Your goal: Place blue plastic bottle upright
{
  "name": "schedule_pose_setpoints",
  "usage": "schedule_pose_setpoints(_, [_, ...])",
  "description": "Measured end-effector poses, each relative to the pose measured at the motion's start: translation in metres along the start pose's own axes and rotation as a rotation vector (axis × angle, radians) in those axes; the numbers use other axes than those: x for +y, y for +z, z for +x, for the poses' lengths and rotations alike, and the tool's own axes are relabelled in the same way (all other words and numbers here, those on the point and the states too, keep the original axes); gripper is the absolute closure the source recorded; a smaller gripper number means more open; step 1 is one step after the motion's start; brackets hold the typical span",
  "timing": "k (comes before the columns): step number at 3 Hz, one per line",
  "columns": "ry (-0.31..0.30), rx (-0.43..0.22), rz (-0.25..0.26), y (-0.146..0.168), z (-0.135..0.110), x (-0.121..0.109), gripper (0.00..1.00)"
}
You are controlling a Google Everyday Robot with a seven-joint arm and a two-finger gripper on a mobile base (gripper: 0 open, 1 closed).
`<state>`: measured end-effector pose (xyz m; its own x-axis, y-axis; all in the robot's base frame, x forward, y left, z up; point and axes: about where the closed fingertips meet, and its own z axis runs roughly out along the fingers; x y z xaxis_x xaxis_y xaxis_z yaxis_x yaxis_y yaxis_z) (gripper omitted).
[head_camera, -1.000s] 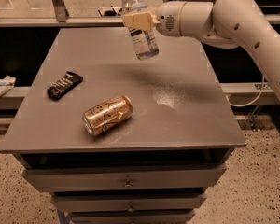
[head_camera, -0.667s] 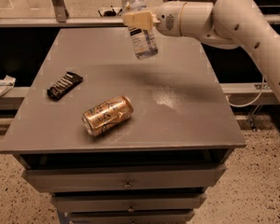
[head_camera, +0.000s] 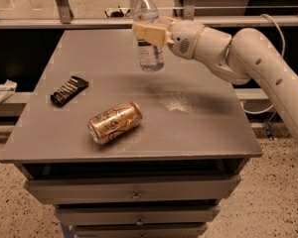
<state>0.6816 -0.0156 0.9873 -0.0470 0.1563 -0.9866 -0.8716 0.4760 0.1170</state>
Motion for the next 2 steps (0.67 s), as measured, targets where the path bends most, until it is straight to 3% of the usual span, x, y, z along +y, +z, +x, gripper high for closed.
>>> schedule_pose_setpoints(1, [-0.069,-0.078,-0.020,-0.014,-0.005,0.004,1.00])
schedule_pose_setpoints(2, [-0.150,-0.084,-0.054,-0.035,-0.003,0.006,1.00])
